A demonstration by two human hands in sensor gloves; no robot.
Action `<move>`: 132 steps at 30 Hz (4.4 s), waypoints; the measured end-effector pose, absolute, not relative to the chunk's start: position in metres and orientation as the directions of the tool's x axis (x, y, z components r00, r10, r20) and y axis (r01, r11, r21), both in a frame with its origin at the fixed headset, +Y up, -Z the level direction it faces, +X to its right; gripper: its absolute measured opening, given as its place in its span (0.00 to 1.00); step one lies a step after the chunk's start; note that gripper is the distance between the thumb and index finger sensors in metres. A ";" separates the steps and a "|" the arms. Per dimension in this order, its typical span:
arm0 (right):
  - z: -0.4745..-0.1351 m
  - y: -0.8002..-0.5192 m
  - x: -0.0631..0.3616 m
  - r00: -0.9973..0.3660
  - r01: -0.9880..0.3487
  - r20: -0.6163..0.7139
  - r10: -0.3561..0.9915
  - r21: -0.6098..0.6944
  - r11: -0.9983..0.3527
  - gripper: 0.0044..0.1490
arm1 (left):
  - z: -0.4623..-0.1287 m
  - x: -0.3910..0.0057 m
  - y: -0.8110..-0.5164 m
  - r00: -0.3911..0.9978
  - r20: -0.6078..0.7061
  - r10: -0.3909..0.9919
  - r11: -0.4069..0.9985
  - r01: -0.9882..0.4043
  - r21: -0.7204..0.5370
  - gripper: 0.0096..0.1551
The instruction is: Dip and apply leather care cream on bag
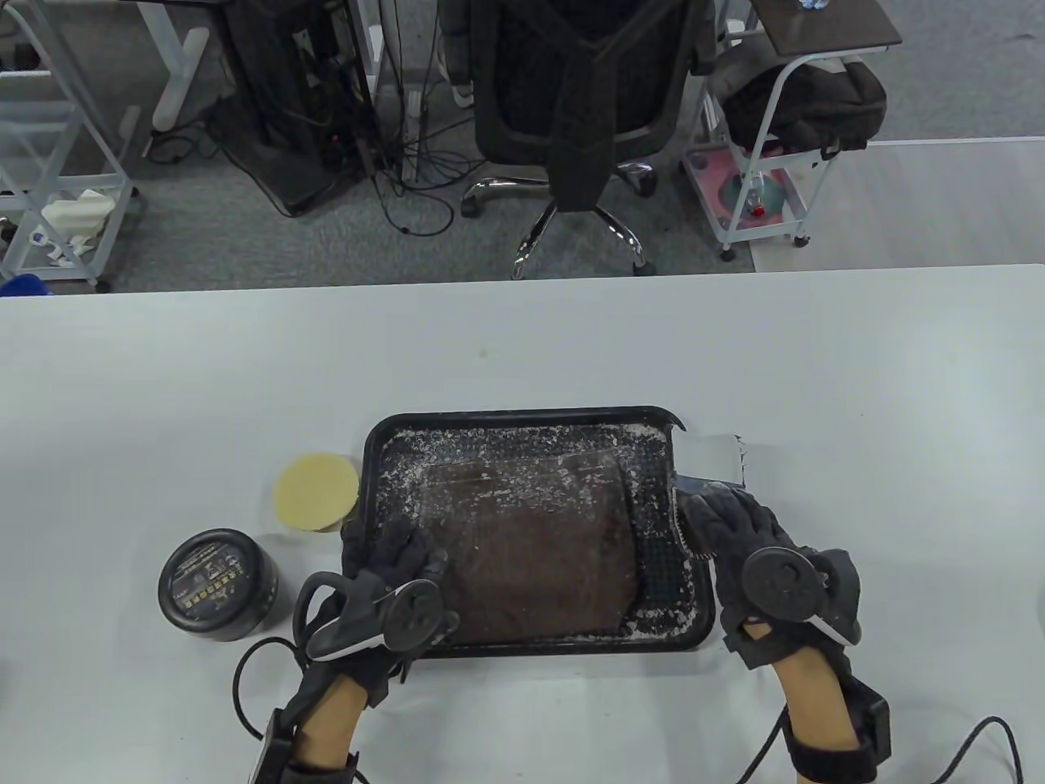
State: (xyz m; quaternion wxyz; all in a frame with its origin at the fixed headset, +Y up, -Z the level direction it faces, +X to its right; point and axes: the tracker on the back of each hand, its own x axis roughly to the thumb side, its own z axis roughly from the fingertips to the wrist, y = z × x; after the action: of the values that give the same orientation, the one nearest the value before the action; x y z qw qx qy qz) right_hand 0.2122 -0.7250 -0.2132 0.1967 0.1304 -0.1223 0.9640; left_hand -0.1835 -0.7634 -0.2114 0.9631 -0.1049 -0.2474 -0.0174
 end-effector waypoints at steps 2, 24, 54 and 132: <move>-0.215 -0.722 0.203 -0.884 -0.406 0.322 0.338 -0.173 -0.897 0.31 | -0.212 -0.183 -0.766 0.878 0.478 0.020 0.974 0.091 -0.210 0.46; -0.261 -0.703 0.030 -0.783 -0.301 0.568 0.253 0.009 -0.953 0.32 | -0.217 -0.187 -0.772 0.883 0.456 0.109 0.961 0.024 -0.276 0.44; -0.292 -0.762 -0.064 -0.865 -0.217 0.428 0.261 0.149 -0.965 0.31 | -0.224 -0.189 -0.776 0.897 0.398 0.190 0.910 -0.008 -0.416 0.42; -0.281 -0.772 -0.056 -0.841 -0.307 0.367 0.397 0.280 -0.910 0.34 | -0.224 -0.185 -0.778 0.904 0.398 0.155 0.913 0.023 -0.408 0.42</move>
State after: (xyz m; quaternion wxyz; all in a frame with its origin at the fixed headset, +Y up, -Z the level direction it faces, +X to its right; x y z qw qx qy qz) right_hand -0.0565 -0.7725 -0.2810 0.1846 0.2126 0.1055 0.9537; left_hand -0.1845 -0.7782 -0.2243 0.9538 -0.2059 -0.2161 0.0344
